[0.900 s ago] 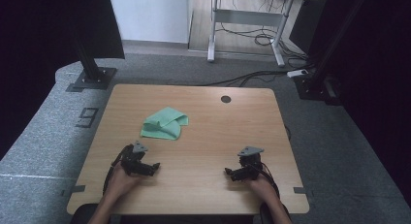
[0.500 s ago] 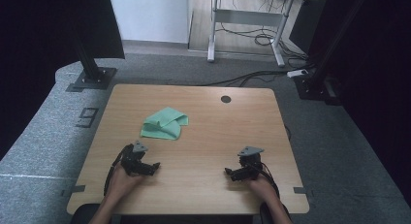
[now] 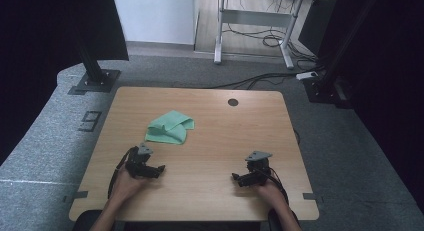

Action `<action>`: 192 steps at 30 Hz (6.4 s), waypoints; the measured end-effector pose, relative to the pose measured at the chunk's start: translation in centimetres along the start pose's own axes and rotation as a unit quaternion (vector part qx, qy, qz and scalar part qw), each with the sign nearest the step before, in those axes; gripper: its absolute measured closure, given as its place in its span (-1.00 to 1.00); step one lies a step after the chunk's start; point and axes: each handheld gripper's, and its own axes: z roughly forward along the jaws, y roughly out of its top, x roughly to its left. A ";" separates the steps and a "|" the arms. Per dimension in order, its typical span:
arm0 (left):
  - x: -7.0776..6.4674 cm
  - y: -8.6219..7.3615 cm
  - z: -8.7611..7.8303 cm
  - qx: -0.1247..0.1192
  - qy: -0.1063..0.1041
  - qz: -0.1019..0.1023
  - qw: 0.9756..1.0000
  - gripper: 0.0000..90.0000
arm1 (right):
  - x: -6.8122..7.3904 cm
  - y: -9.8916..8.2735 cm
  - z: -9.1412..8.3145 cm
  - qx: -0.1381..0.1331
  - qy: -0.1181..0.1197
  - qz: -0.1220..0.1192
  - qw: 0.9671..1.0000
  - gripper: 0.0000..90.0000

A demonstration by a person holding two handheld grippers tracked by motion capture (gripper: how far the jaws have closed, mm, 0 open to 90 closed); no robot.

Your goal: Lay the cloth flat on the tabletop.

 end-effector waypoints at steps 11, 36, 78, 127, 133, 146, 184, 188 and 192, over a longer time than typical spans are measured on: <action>-0.4 1.8 -0.2 -0.015 0.000 0.026 1.000 -0.65 | 0.0 0.0 0.0 0.000 0.000 0.000 1.000 -1.00; -0.6 8.1 1.8 -0.043 -0.018 0.041 0.998 -0.38 | 0.0 0.0 0.0 0.000 0.000 0.000 1.000 -1.00; -1.1 9.1 6.5 -0.007 -0.028 0.052 0.998 0.81 | 0.0 0.0 0.0 0.000 0.000 0.000 1.000 -1.00; -5.9 2.2 1.1 -0.020 -0.069 0.078 0.994 -0.15 | 1.5 6.0 3.9 -0.002 0.033 -0.010 0.999 -0.89; -6.0 1.9 1.5 -0.019 -0.059 0.091 0.994 -0.19 | 2.8 8.6 5.9 -0.007 0.046 -0.018 0.999 -0.90; -4.9 1.9 1.3 -0.027 -0.051 0.076 0.995 0.52 | 4.1 11.5 9.6 -0.004 0.043 -0.013 0.999 -0.90; 3.4 0.5 -3.0 -0.046 -0.009 -0.040 0.998 0.54 | 0.2 6.9 6.1 0.021 -0.005 0.008 1.000 -0.86; 4.0 0.1 -2.4 -0.031 -0.001 -0.057 0.998 0.07 | -0.3 6.5 5.8 0.018 -0.008 0.011 1.000 -0.86; 4.4 -0.2 -2.4 -0.039 0.006 -0.075 0.996 -0.38 | -0.4 6.3 5.5 0.019 -0.009 0.013 1.000 -0.86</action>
